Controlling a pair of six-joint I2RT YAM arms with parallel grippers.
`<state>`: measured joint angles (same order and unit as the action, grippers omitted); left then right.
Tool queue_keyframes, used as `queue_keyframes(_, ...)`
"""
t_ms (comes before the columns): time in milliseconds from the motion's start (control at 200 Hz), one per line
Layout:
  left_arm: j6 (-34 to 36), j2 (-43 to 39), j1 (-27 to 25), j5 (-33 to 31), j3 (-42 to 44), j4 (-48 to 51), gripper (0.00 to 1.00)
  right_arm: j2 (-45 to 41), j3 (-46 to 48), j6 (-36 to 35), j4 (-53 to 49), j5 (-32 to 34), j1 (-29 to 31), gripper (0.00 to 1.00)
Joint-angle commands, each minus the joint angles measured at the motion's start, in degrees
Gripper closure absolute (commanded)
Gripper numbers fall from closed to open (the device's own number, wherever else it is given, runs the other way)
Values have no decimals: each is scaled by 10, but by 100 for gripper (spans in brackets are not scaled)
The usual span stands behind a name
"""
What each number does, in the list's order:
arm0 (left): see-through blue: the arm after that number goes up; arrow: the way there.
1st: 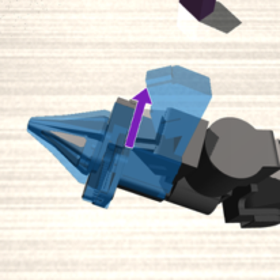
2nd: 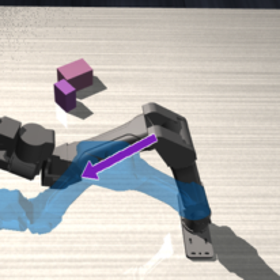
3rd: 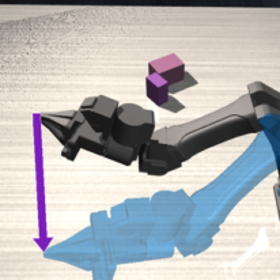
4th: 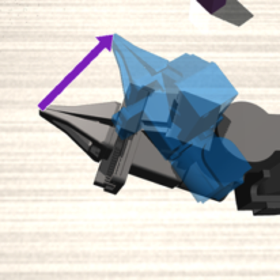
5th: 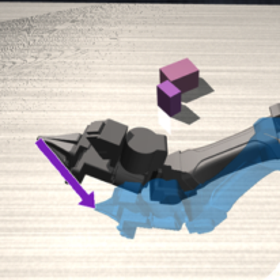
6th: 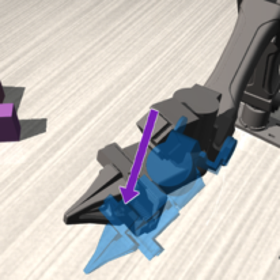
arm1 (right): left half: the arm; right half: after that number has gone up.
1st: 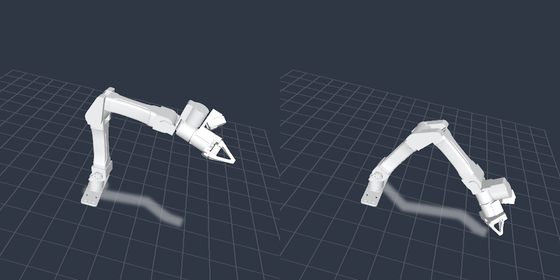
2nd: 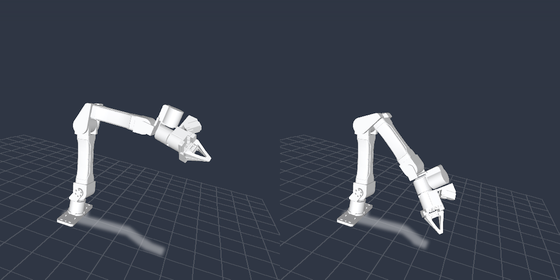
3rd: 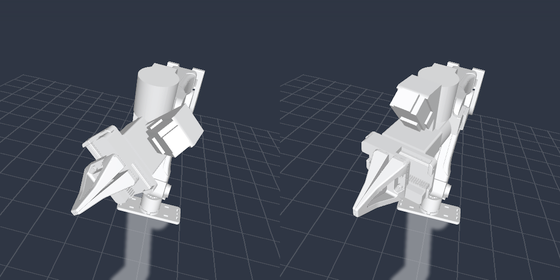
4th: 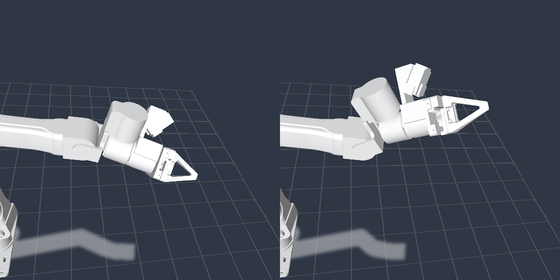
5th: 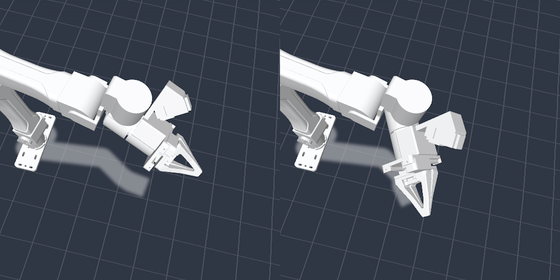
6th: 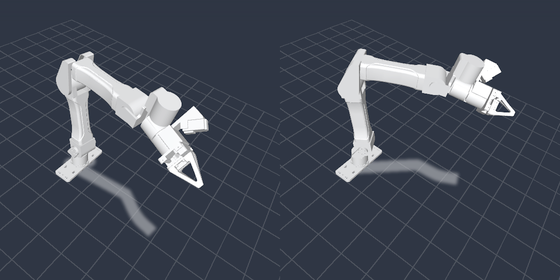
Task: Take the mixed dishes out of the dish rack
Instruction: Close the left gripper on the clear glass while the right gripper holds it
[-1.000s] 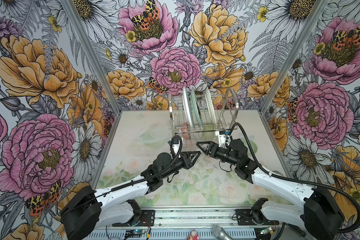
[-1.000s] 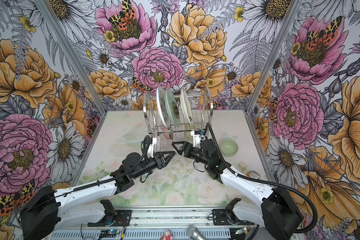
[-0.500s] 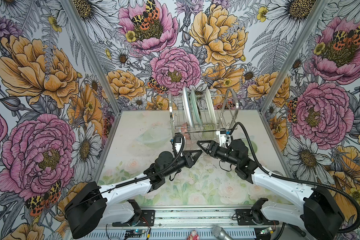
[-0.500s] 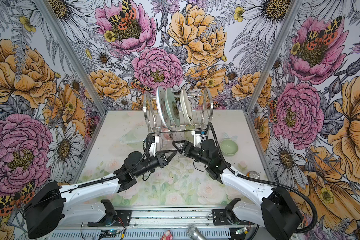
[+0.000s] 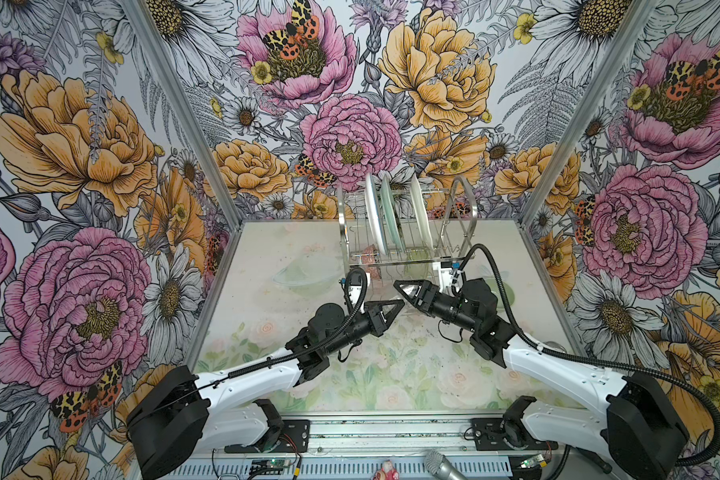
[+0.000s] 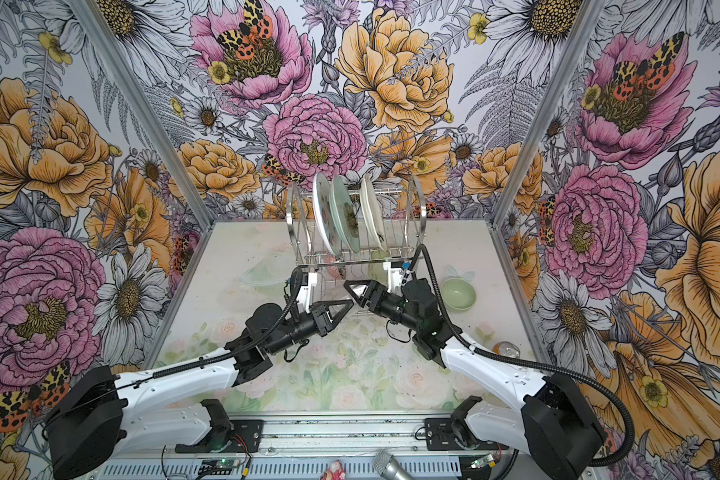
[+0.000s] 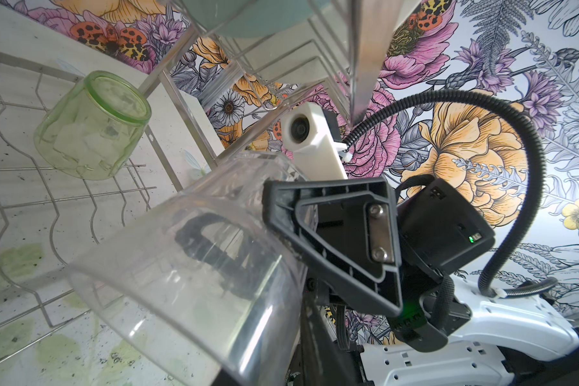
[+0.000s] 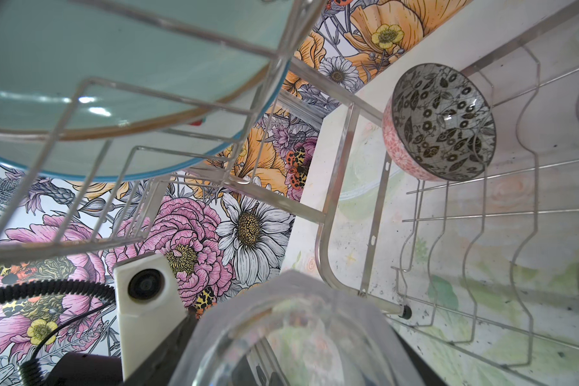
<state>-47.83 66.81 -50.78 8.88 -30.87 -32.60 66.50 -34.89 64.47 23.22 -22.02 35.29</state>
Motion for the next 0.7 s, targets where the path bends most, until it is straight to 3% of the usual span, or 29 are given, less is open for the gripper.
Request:
queue_keyframes(0,34,-11,-4,-21,-3,53,100,0,12,-33,2,-3,8,31)
queue_keyframes(385,57,-64,-12,-49,6,115,100,-24,35,-36,-2,23,9,9)
queue_keyframes(696,61,-77,-14,-59,3,153,100,-29,42,-37,-6,37,8,1)
